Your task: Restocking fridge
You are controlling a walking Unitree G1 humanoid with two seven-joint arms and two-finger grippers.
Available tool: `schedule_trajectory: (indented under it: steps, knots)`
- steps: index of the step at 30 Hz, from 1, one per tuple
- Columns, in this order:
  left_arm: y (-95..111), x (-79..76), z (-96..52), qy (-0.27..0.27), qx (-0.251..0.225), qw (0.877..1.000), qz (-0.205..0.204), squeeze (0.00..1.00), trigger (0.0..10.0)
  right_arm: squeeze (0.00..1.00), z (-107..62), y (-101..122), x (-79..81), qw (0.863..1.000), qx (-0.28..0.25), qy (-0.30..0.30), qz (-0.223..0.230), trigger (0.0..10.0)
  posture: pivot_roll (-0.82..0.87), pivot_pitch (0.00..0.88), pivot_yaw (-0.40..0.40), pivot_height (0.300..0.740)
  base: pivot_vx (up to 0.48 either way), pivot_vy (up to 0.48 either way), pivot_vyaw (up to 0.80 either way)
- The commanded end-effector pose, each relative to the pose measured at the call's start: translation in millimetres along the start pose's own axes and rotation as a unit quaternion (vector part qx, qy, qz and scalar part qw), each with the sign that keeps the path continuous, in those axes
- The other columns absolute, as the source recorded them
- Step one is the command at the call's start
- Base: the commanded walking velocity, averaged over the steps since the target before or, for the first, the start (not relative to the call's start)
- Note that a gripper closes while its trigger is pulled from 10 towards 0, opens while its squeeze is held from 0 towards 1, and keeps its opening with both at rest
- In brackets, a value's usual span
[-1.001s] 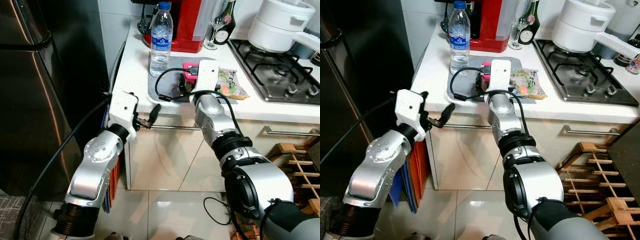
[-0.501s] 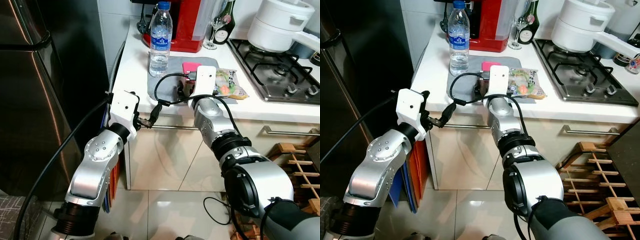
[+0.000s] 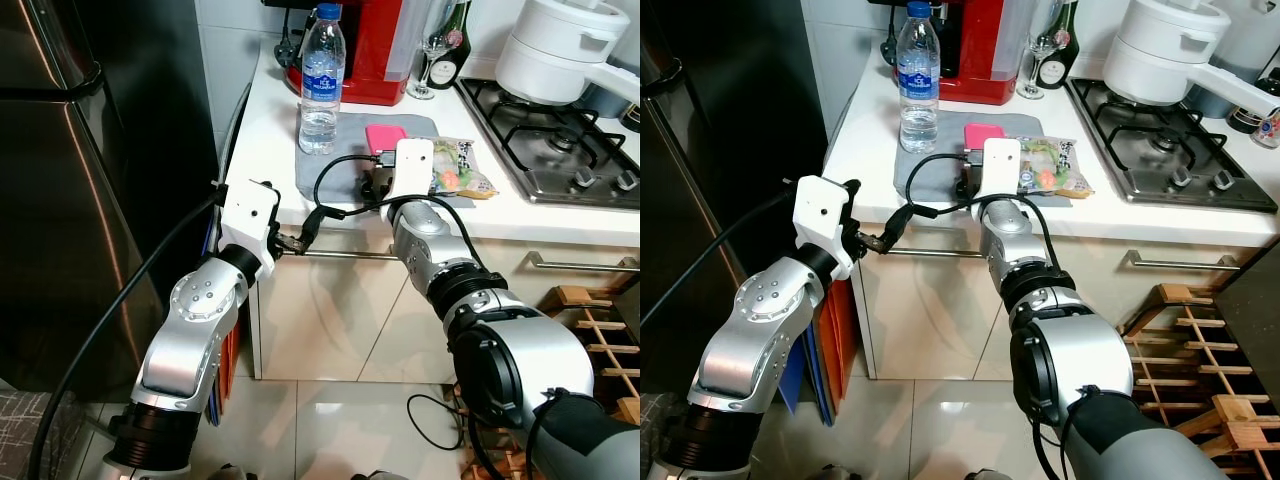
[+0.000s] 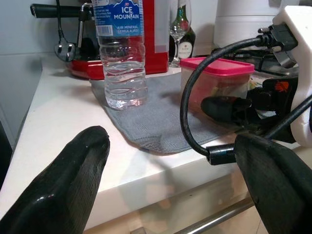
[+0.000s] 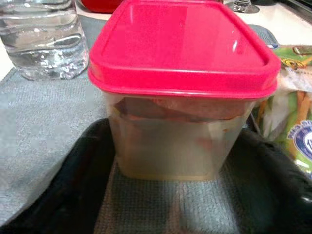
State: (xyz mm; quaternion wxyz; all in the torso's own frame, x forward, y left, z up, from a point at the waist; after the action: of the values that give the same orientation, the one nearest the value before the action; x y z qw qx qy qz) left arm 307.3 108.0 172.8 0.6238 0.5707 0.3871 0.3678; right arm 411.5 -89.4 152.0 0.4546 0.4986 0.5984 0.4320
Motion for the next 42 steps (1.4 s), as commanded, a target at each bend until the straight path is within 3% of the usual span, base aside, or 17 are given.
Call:
schedule_trajectory:
  steps: [1, 11, 18, 21, 23, 24, 25, 26, 28, 32, 33, 35, 36, 38, 40, 41, 42]
  knots:
    - [6.7, -3.6, 2.4, -0.010, -0.009, 1.000, 0.006, 0.00, 10.0, 0.00, 1.0, 4.0, -5.6, 1.000, -0.002, -0.007, 0.010, 0.0, 0.06, 0.000, -0.087, 0.740, 0.000, 0.000, 0.00]
    - [7.0, -3.9, 3.2, -0.008, -0.011, 1.000, 0.006, 0.00, 10.0, 0.00, 1.8, 14.5, -5.7, 1.000, -0.026, -0.004, 0.011, 0.0, 0.06, 0.000, -0.095, 0.740, 0.000, 0.000, 0.00]
    - [7.7, -3.0, 3.4, -0.001, -0.016, 1.000, 0.010, 0.00, 10.0, 0.00, -0.4, 41.3, -23.0, 0.992, -0.121, -0.035, -0.025, 0.0, 0.05, 0.000, -0.088, 0.740, 0.000, 0.000, 0.00]
    - [10.5, 1.9, 4.1, 0.026, -0.033, 0.999, 0.019, 0.00, 10.0, 0.00, -9.7, 69.9, -35.0, 0.970, -0.229, -0.071, -0.050, 0.0, 0.04, 0.000, -0.088, 0.740, 0.000, 0.000, 0.00]
    - [9.5, 9.2, 4.0, 0.064, -0.043, 0.997, 0.011, 0.00, 10.0, 0.00, -23.5, 84.3, -41.5, 0.943, -0.313, -0.095, -0.064, 0.0, 0.03, 0.000, -0.085, 0.740, 0.000, 0.000, 0.00]
    - [8.3, 12.0, 3.2, 0.080, -0.046, 0.996, 0.005, 0.00, 10.0, 0.00, -30.0, 86.1, -43.6, 0.932, -0.340, -0.104, -0.070, 0.0, 0.02, 0.000, -0.086, 0.740, 0.000, 0.000, 0.00]
    - [8.3, 12.0, 3.2, 0.080, -0.046, 0.996, 0.005, 0.00, 10.0, 0.00, -30.0, 86.1, -43.6, 0.932, -0.340, -0.104, -0.070, 0.0, 0.02, 0.000, -0.086, 0.740, 0.000, 0.000, 0.00]
    - [6.1, 16.0, -0.3, 0.104, -0.054, 0.993, -0.014, 0.00, 10.0, 0.00, -46.9, 82.6, -49.2, 0.909, -0.386, -0.125, -0.098, 0.0, 0.01, 0.000, -0.087, 0.740, 0.000, 0.000, 0.00]
    - [5.3, 16.9, -1.7, 0.109, -0.056, 0.992, -0.022, 0.00, 10.0, 0.00, -52.7, 79.7, -51.3, 0.902, -0.396, -0.132, -0.105, 0.0, 0.01, 0.000, -0.087, 0.740, 0.000, 0.000, 0.00]
    - [10.4, 15.6, -7.9, 0.121, -0.083, 0.989, -0.020, 0.00, 10.0, 0.00, -94.7, 27.9, -69.7, 0.892, -0.388, -0.183, -0.143, 0.0, 0.00, 0.000, -0.091, 0.740, 0.000, 0.000, 0.00]
    - [10.4, 15.6, -7.9, 0.121, -0.083, 0.989, -0.020, 0.00, 10.0, 0.00, -94.7, 27.9, -69.7, 0.892, -0.388, -0.183, -0.143, 0.0, 0.00, 0.000, -0.091, 0.740, 0.000, 0.000, 0.00]
    - [12.1, 14.0, -8.9, 0.119, -0.092, 0.989, -0.011, 0.00, 10.0, 0.00, -106.0, -6.0, -75.4, 0.910, -0.342, -0.179, -0.153, 0.0, -0.01, 0.000, -0.087, 0.740, 0.000, 0.000, 0.00]
    - [12.1, 14.0, -8.9, 0.119, -0.092, 0.989, -0.011, 0.00, 10.0, 0.00, -106.0, -6.0, -75.4, 0.910, -0.342, -0.179, -0.153, 0.0, -0.01, 0.000, -0.087, 0.740, 0.000, 0.000, 0.00]
    - [14.1, 13.3, -9.9, 0.121, -0.100, 0.988, 0.009, 0.00, 10.0, 0.00, -119.2, -37.2, -76.5, 0.927, -0.301, -0.159, -0.160, 0.0, -0.03, 0.000, -0.068, 0.740, 0.000, 0.000, 0.00]
    - [14.2, 13.3, -10.1, 0.123, -0.102, 0.987, 0.012, 0.00, 10.0, 0.00, -122.3, -45.6, -77.2, 0.933, -0.287, -0.155, -0.154, 0.0, -0.03, 0.000, -0.068, 0.740, 0.000, 0.000, 0.00]
    - [14.7, 13.4, -10.4, 0.125, -0.105, 0.986, 0.021, 0.00, 10.0, 0.00, -122.2, -60.6, -78.4, 0.951, -0.244, -0.152, -0.111, 0.0, -0.04, 0.000, -0.058, 0.740, 0.000, 0.000, 0.00]
    - [15.1, 14.3, -11.1, 0.129, -0.108, 0.985, 0.029, 0.00, 10.0, 0.00, -120.2, -64.0, -78.0, 0.956, -0.231, -0.154, -0.092, 0.0, -0.04, 0.000, -0.050, 0.740, 0.000, 0.000, 0.00]
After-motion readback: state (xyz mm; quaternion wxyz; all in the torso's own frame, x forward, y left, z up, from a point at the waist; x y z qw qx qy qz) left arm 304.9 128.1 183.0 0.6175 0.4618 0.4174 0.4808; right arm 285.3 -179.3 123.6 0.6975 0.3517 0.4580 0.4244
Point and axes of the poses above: a point about 5 cm out from each wrist's last joint towards the gripper, its own z axis pointing out of the wrist towards the gripper, its own y axis along the axis of the wrist's last joint, x = y × z, the point moved 1 cm from there along z, pointing out of the wrist towards the gripper, and after that the axes turned 11 degrees about -z, right-handed, at the moved point
